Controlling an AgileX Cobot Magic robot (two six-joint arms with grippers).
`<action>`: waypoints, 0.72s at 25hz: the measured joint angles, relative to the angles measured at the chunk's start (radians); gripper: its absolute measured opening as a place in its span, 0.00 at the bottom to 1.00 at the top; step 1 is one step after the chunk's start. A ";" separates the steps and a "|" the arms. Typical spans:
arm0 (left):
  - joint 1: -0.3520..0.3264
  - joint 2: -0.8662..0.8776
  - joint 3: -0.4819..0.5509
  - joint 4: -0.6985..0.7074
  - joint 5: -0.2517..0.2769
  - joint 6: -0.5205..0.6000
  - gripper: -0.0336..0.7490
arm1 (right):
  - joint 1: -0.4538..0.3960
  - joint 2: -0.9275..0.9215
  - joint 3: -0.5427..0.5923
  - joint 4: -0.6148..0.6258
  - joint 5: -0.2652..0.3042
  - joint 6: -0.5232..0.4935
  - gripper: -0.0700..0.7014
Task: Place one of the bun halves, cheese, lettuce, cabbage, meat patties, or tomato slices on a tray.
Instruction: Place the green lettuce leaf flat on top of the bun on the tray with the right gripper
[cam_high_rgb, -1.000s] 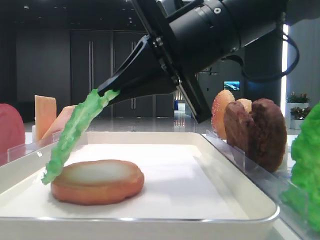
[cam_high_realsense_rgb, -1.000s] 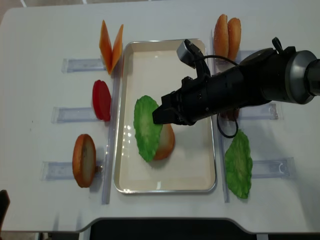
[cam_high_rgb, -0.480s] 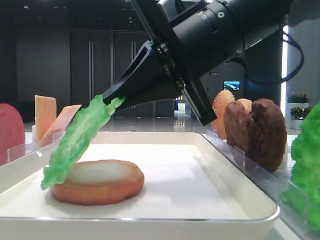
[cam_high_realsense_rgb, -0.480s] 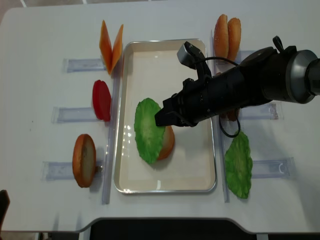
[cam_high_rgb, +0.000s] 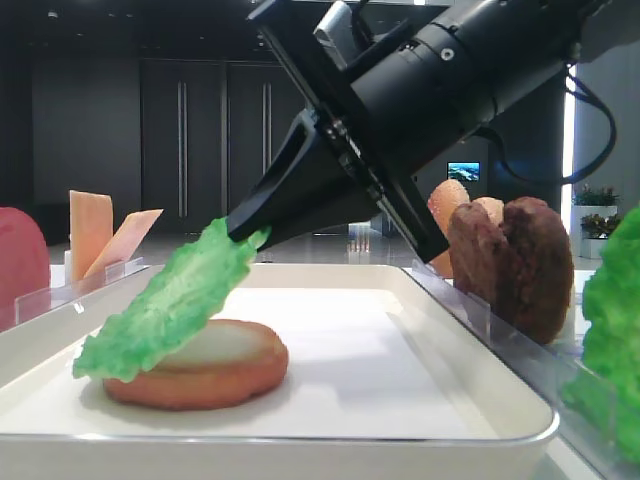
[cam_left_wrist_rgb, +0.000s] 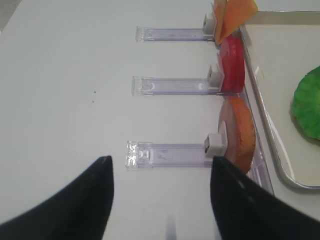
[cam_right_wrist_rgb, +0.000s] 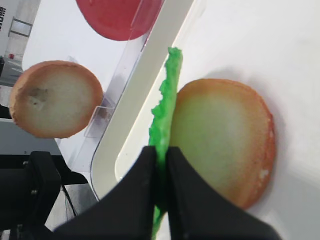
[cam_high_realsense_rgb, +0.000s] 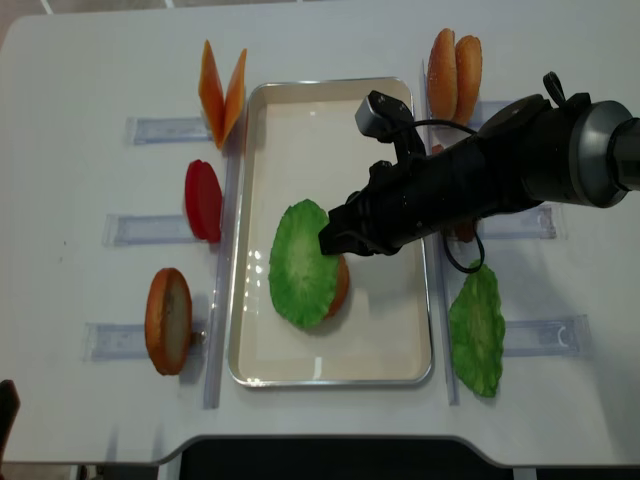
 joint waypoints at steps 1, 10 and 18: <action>0.000 0.000 0.000 0.000 0.000 0.000 0.64 | 0.000 0.000 0.000 -0.006 -0.005 0.001 0.13; 0.000 0.000 0.000 0.000 0.000 0.000 0.64 | 0.000 0.001 0.000 -0.063 -0.046 0.009 0.13; 0.000 0.000 0.000 0.000 0.000 0.000 0.64 | 0.000 0.001 0.000 -0.085 -0.070 0.018 0.16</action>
